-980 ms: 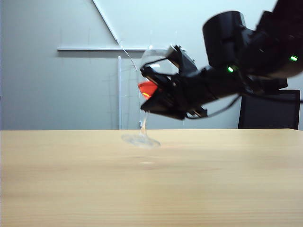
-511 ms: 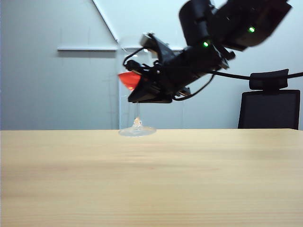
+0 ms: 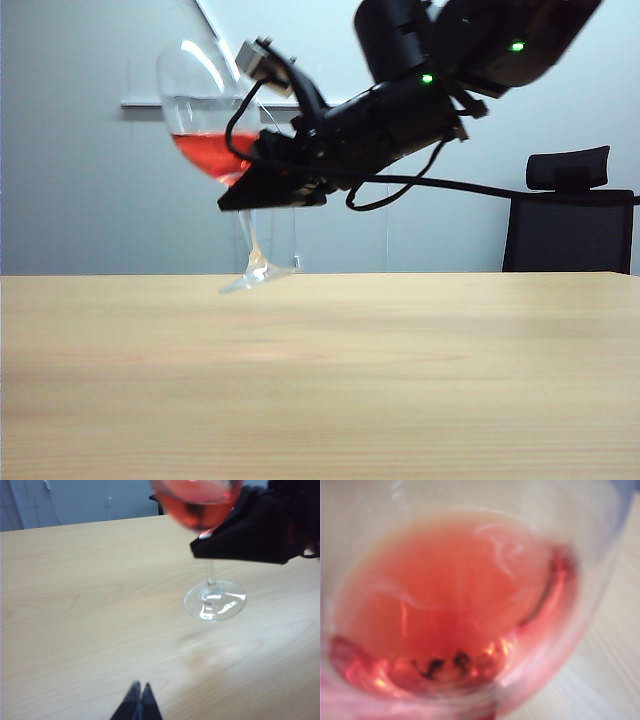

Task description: Gently pick up the goblet, rotate it counterclockwise for two full turns (viewing from above), and then place it back on the table.

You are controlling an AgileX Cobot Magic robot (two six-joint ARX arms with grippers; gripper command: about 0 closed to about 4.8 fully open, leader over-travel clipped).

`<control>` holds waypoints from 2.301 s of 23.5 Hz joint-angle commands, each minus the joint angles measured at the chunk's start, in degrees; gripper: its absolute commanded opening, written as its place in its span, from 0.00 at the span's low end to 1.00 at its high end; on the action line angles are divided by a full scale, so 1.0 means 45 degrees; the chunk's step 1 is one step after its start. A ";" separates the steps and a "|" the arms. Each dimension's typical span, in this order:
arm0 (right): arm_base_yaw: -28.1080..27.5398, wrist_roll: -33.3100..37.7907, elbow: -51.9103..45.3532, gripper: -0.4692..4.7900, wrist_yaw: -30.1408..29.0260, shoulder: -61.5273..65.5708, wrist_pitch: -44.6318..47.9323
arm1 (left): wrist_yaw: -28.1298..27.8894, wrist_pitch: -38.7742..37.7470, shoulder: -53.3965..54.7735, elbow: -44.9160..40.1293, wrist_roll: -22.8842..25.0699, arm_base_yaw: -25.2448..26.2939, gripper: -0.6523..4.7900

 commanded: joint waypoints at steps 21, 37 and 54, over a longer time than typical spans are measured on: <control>-0.2871 1.0885 -0.2929 0.08 -0.0491 -0.0986 0.6815 | 0.0049 0.0087 -0.0214 0.0053 0.0000 0.0000 0.11; -0.2055 0.3274 0.2195 0.08 0.2545 -0.1054 -0.4964 | 0.0049 0.0083 -0.0432 0.0053 0.0000 0.0000 0.11; -0.1836 -0.3109 0.2560 0.08 -0.1802 -0.2433 -0.6649 | 0.0049 0.0078 -0.0525 0.0053 0.0000 -0.0005 0.11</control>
